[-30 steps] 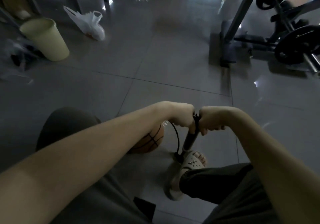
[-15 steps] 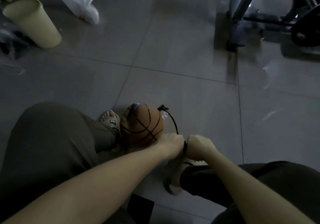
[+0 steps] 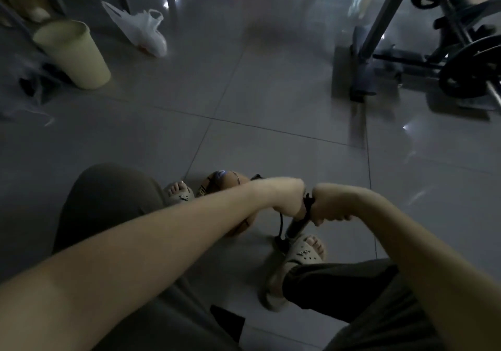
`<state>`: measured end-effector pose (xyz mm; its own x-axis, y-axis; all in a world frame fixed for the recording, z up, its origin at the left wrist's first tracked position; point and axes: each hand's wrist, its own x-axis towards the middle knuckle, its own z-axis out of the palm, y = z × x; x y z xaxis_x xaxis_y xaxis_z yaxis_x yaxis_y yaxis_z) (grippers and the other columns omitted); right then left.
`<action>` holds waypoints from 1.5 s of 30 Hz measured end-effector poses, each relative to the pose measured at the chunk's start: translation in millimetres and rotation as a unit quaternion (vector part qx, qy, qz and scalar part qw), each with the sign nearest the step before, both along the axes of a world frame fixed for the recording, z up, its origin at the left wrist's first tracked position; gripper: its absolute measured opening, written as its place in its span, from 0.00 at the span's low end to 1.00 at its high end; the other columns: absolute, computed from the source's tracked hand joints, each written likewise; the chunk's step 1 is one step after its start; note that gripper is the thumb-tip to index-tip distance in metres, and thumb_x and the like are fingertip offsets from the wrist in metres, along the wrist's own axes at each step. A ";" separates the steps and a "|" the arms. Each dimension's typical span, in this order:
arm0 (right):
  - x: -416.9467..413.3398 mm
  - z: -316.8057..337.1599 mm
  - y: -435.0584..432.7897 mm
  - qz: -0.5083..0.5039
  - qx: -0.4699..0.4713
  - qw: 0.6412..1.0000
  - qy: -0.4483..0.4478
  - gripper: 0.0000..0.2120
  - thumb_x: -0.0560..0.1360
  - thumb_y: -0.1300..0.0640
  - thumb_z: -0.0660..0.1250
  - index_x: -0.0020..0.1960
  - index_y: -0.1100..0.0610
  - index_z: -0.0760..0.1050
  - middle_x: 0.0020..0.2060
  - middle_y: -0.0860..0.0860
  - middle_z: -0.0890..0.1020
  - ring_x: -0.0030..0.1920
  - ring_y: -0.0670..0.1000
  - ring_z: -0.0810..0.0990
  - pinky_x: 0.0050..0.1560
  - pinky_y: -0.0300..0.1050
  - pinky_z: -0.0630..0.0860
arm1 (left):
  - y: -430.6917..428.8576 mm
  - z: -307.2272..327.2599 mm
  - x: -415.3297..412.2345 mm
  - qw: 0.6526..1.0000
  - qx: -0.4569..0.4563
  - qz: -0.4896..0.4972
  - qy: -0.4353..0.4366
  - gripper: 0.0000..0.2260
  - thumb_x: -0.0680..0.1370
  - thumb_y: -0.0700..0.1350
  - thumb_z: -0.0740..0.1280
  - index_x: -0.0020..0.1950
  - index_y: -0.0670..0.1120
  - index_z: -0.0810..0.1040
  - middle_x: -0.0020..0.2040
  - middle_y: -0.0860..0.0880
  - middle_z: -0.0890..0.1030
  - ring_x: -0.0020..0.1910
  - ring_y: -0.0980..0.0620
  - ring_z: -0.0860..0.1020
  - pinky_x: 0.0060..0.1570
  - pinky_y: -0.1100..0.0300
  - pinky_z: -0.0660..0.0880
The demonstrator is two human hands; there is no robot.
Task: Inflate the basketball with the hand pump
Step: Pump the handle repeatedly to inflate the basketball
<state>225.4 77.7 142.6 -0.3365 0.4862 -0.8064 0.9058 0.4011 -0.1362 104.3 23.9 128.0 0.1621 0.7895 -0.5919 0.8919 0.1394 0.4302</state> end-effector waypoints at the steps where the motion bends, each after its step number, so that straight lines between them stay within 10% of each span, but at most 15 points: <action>1: -3.0 12.2 5.4 -0.003 0.003 1.000 0.004 0.03 0.72 0.61 0.70 0.41 0.61 0.77 0.29 0.53 0.73 0.26 0.50 0.67 0.28 0.41 0.66 | 6.4 10.8 -4.1 1.000 0.002 0.007 -0.005 0.06 0.75 0.44 0.71 0.41 0.43 0.77 0.34 0.47 0.76 0.31 0.49 0.73 0.28 0.57 0.68; 26: 2.8 -125.7 -42.3 -0.008 0.032 0.999 -0.014 0.14 0.74 0.46 0.68 0.55 0.54 0.77 0.51 0.53 0.81 0.50 0.56 0.81 0.55 0.53 0.80 | -22.9 -116.2 6.8 0.992 -0.100 -0.060 0.056 0.07 0.80 0.46 0.67 0.54 0.42 0.78 0.43 0.46 0.78 0.37 0.48 0.75 0.33 0.56 0.69; 35: 4.0 0.2 9.8 -0.008 0.028 0.999 0.029 0.05 0.73 0.58 0.72 0.45 0.59 0.81 0.31 0.51 0.77 0.29 0.49 0.73 0.33 0.42 0.73 | 17.1 1.0 1.6 0.998 0.014 -0.050 0.043 0.09 0.78 0.48 0.69 0.42 0.45 0.77 0.36 0.48 0.78 0.32 0.48 0.75 0.31 0.57 0.71; 45: 6.4 -117.1 -28.0 0.004 0.075 0.997 0.021 0.11 0.77 0.51 0.65 0.57 0.54 0.76 0.52 0.52 0.81 0.52 0.55 0.81 0.53 0.49 0.79 | -22.8 -101.5 11.1 0.994 0.021 -0.048 0.101 0.05 0.80 0.45 0.66 0.53 0.45 0.76 0.49 0.44 0.80 0.47 0.43 0.80 0.41 0.53 0.71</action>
